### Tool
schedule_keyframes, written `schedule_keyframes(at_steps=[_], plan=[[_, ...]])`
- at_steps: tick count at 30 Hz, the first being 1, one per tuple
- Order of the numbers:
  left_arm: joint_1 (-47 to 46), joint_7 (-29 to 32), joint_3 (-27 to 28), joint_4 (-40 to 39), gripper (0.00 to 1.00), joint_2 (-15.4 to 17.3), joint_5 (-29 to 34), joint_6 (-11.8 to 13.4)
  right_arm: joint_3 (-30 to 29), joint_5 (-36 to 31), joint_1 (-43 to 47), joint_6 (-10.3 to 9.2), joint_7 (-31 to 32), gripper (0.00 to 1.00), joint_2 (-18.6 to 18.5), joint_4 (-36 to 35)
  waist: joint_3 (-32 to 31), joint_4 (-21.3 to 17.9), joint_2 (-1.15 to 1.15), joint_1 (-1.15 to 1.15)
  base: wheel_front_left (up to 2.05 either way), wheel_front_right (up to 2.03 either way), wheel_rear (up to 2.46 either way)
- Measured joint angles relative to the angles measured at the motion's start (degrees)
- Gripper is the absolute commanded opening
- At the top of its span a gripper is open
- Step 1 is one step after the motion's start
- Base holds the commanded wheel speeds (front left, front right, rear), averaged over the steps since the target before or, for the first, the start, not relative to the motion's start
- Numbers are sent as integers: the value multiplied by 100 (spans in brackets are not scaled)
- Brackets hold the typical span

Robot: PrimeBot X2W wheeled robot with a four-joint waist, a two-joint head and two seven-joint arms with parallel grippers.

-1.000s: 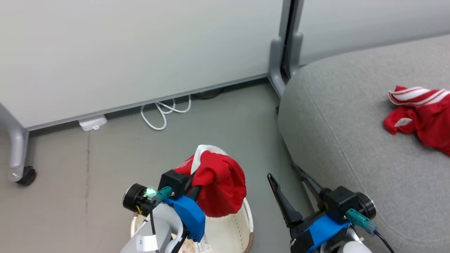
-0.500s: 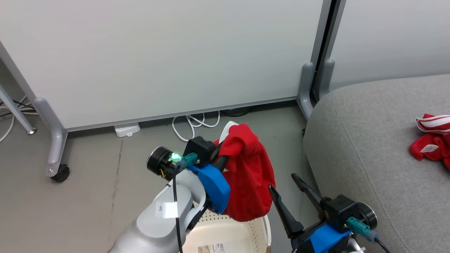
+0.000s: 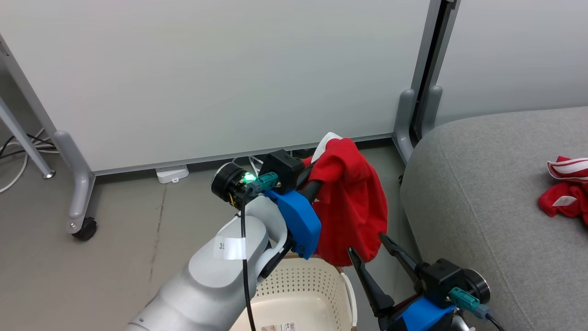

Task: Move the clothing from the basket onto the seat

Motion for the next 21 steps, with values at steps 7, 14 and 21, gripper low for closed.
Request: schedule_keyframes(at_steps=[7, 14, 21], plan=[[-67, 15, -233, 53, 0, 0, -218, 70, 26, 1, 0, 0, -2, 100, 5, 9, 14, -44, 0, 1, 0, 0, 0], [-71, -30, -390, 99, 0, 0, -452, 131, 70, 9, -5, 0, -5, 100, 9, 62, 64, -112, 0, 1, 0, 0, 0], [-130, -73, -568, 107, 0, 0, -697, 200, 121, 27, -289, 0, 1, 100, -21, 424, 133, -123, 0, 1, 0, 0, 0]])
